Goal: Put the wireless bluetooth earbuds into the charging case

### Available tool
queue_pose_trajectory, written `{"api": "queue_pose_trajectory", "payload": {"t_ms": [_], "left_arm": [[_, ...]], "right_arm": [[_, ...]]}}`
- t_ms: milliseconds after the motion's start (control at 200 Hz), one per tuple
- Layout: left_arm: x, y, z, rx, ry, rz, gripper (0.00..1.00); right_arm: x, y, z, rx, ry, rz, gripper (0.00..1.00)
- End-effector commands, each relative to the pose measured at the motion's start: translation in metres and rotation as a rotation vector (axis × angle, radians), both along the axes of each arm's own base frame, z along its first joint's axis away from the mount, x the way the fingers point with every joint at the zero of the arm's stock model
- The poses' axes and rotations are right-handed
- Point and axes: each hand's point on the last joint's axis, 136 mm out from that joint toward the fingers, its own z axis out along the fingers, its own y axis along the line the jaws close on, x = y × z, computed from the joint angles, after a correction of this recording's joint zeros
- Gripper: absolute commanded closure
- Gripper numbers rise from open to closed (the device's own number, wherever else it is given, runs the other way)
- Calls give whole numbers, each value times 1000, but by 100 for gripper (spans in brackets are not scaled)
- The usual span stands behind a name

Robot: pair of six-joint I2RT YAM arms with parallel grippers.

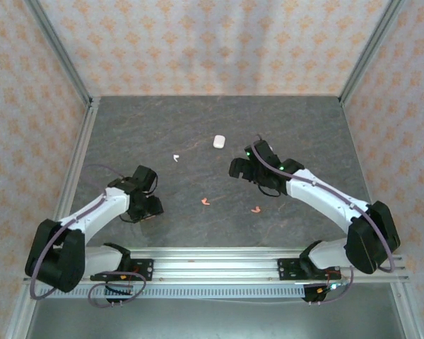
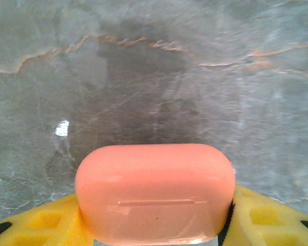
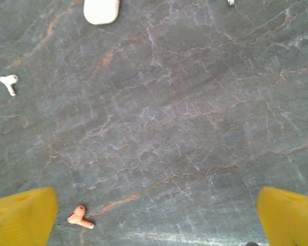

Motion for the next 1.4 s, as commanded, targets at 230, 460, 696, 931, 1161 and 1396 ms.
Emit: {"api": "queue_pose_trajectory", "payload": {"t_ms": [230,460,696,931,1161,1396], "left_arm": [[54,-56,92,-195,-460,-306,64],[66,-117,157,-196,-731,-676,70],[59,-189,203,-222,-951,-985,74],[48,-227,221,-173,-1040,-1168,78],[52,-235,230,-190,-1052,-1167,78],[51,-236,231,-216,-1051,-1150,78]], "right_arm": [[5,-3,78,107,-60,53,0],[-5,30,120,253,-22,184,2],[-20,54,138,401,51,258,5],[-49,63,131,405,114,304,9],[-75,64,117,381,151,347,15],[-84,62,122,416,122,365,25]]}}
